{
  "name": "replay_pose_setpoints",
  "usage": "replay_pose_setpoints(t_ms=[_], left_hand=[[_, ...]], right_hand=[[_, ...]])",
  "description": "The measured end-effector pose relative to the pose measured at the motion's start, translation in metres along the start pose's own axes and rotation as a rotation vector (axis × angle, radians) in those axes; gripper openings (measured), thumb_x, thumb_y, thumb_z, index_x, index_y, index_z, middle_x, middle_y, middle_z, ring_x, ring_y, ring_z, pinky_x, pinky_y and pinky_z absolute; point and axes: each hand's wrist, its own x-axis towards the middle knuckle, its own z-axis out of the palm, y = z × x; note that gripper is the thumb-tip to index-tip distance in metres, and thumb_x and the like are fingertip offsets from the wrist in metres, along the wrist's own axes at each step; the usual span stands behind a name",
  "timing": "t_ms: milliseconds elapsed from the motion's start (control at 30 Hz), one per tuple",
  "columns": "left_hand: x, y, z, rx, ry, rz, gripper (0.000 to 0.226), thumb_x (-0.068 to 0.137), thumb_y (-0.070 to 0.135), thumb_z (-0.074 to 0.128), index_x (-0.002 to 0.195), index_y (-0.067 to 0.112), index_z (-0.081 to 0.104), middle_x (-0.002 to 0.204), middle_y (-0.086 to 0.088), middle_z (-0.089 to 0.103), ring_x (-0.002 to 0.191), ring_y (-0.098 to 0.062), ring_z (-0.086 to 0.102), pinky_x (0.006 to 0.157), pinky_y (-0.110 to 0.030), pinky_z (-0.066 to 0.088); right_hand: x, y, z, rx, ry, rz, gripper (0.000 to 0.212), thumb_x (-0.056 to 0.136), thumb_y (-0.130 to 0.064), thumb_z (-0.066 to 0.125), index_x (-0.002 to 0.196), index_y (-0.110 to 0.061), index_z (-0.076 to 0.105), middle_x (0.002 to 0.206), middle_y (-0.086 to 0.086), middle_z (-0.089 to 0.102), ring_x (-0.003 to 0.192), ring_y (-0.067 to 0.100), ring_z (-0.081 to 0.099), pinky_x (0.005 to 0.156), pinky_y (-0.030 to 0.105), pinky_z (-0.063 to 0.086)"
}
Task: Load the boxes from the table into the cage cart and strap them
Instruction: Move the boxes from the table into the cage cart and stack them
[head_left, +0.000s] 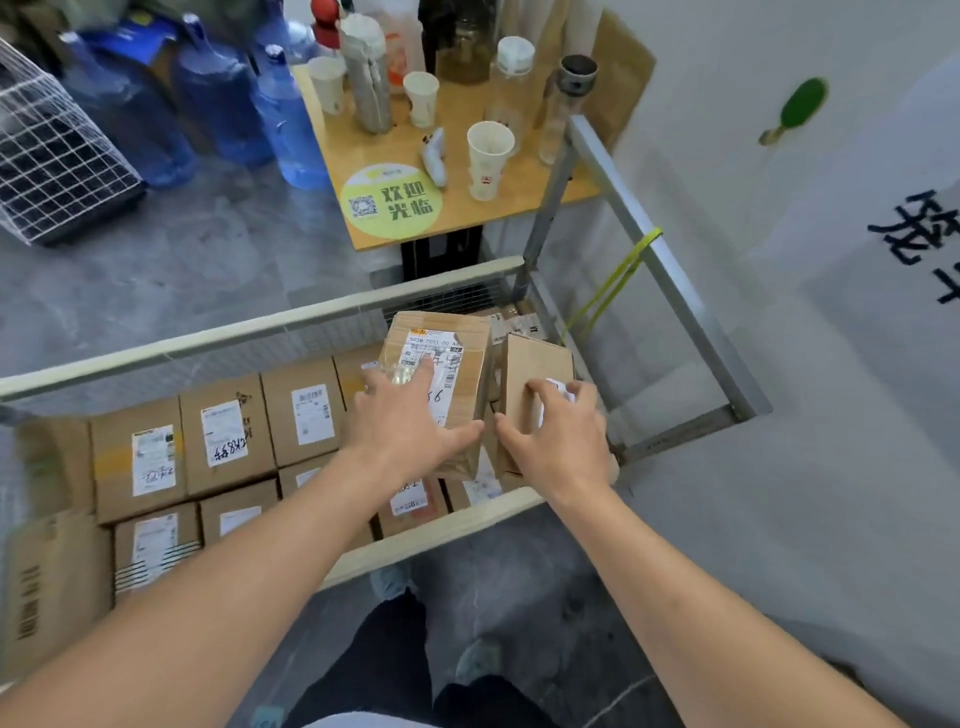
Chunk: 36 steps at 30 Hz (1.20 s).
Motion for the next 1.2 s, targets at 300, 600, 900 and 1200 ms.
replay_pose_setpoints(t_ms=[300,600,900,1200], left_hand=[[0.079,-0.059,0.003,-0.096,-0.062,-0.098,0.119,0.068,0.094,0.058,0.163,0.04,0.01,0.15,-0.024,0.029,0.128,-0.046,0.048,0.096,-0.048,0.052],[0.166,-0.084,0.062,-0.178,-0.121,-0.272,0.12,0.07,0.092,0.06,0.164,0.043,0.004,0.165,-0.028,0.01,0.141,-0.053,0.037,0.108,-0.053,0.046],[0.269,-0.084,0.162,-0.231,-0.018,-0.387,0.109,0.071,0.095,0.053,0.16,0.055,0.005,0.157,-0.024,0.02,0.137,-0.048,0.036,0.108,-0.052,0.042],[0.304,-0.069,0.228,-0.349,0.06,-0.232,0.087,0.097,0.065,0.051,0.164,0.045,-0.001,0.165,-0.015,-0.019,0.15,-0.044,0.007,0.122,-0.055,0.023]], right_hand=[[0.07,-0.055,0.074,-0.037,-0.09,-0.055,0.056,0.086,-0.065,0.066,0.132,-0.036,0.053,0.149,0.006,0.035,0.125,0.033,0.047,0.096,0.046,0.052],[0.164,-0.044,0.173,-0.059,-0.191,-0.125,0.056,0.088,-0.063,0.064,0.136,-0.036,0.052,0.148,0.01,0.039,0.131,0.035,0.044,0.103,0.049,0.048],[0.272,-0.002,0.286,-0.17,-0.278,-0.277,0.056,0.096,-0.057,0.058,0.147,-0.035,0.047,0.149,0.016,0.038,0.13,0.039,0.045,0.109,0.049,0.04],[0.32,0.024,0.345,-0.345,-0.175,-0.413,0.046,0.105,-0.049,0.044,0.145,-0.028,0.05,0.155,0.025,0.032,0.138,0.042,0.033,0.114,0.05,0.036]])
